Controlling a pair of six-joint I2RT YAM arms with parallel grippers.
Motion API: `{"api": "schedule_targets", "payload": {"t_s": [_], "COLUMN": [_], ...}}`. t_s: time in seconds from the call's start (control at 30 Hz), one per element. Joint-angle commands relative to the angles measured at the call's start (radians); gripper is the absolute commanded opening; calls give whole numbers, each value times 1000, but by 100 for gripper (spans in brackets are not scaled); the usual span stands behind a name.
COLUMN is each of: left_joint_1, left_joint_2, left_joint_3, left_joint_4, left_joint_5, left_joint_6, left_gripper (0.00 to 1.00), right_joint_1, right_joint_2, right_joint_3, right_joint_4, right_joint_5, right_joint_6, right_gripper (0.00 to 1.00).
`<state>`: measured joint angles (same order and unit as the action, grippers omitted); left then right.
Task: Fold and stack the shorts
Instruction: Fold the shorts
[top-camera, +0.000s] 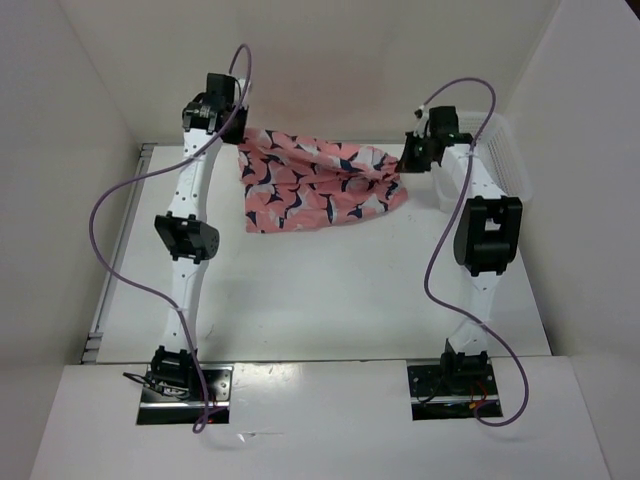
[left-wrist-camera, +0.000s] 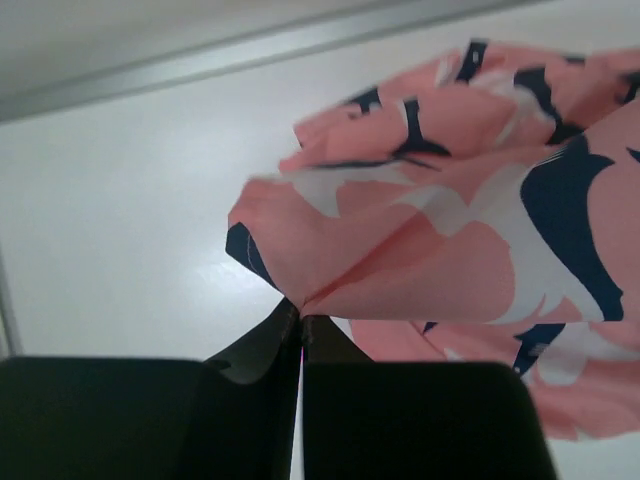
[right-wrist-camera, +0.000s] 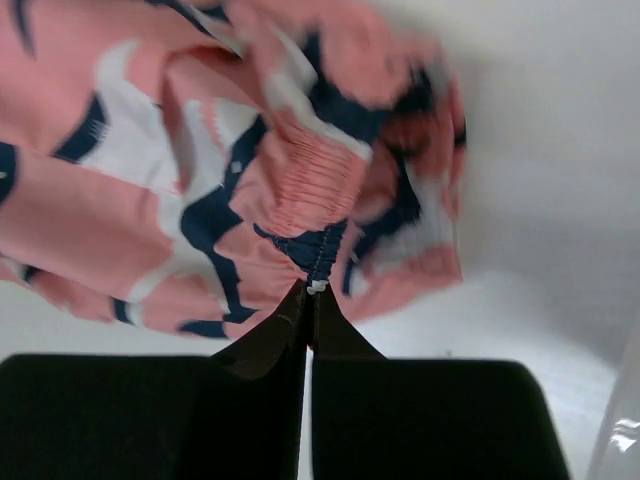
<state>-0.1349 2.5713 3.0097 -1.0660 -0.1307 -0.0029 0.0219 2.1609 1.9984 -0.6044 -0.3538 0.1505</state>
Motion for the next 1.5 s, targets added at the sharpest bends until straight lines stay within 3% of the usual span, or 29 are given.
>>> {"api": "schedule_targets", "payload": {"t_s": [0.0, 0.07, 0.13, 0.17, 0.2, 0.23, 0.27, 0.33, 0.47, 0.7, 0.9, 1.2, 1.3, 1.33, 1.37, 1.4, 1.43, 1.47], "left_joint_1": [3, 3, -14, -43, -60, -78, -121, -141, -112, -101, -3, -69, -110, -111, -124, -124, -124, -124], "left_joint_2": [76, 5, -83, -221, -315, -417, -577, -641, -579, -632, -671, -741, -741, -731, -731, -731, -731, -721], "left_joint_3": [59, -55, -347, -512, -925, -1138, -1313, -1498, -1425, -1486, -1307, -1486, -1564, -1587, -1607, -1624, -1637, -1647], "left_joint_4": [-233, -233, -200, -140, 84, 215, 318, 411, 334, 334, 175, 135, 150, 161, 190, 201, 201, 213], "left_joint_5": [102, 131, 146, 132, 73, 31, -4, -17, 88, 175, 304, 347, 347, 336, 327, 327, 315, 315], "left_joint_6": [3, 3, 3, 3, 3, 3, 3, 3, 3, 3, 3, 3, 3, 3, 3, 3, 3, 3], "left_gripper": [2, 2, 4, 4, 4, 2, 2, 1, 1, 1, 1, 2, 7, 9, 14, 21, 38, 44], "right_joint_1": [-8, -8, -8, -8, -8, -8, -8, -8, -8, -8, -40, -71, -71, -71, -71, -71, -71, -71], "right_joint_2": [-79, -104, -113, -113, -113, -113, -104, -90, -76, -111, -167, -220, -220, -210, -210, -199, -199, -199], "right_joint_3": [-166, -242, -268, -277, -277, -286, -286, -277, -257, -323, -283, -381, -420, -420, -435, -446, -446, -446], "right_joint_4": [-23, -23, -23, -23, -12, -12, -12, -12, -12, -12, -12, -21, -9, -9, 3, 3, 12, 12], "right_joint_5": [88, 88, 110, 124, 134, 134, 134, 148, 157, 179, 131, 177, 187, 205, 214, 214, 214, 214], "right_joint_6": [-55, -55, -68, -68, -68, -68, -59, -48, -48, -57, -46, -65, -74, -65, -52, -52, -52, -52], "right_gripper": [0, 0, 0, 0, 0, 0, 0, 0, 0, 0, 0, 0, 0, 7, 21, 56, 69, 77]}}
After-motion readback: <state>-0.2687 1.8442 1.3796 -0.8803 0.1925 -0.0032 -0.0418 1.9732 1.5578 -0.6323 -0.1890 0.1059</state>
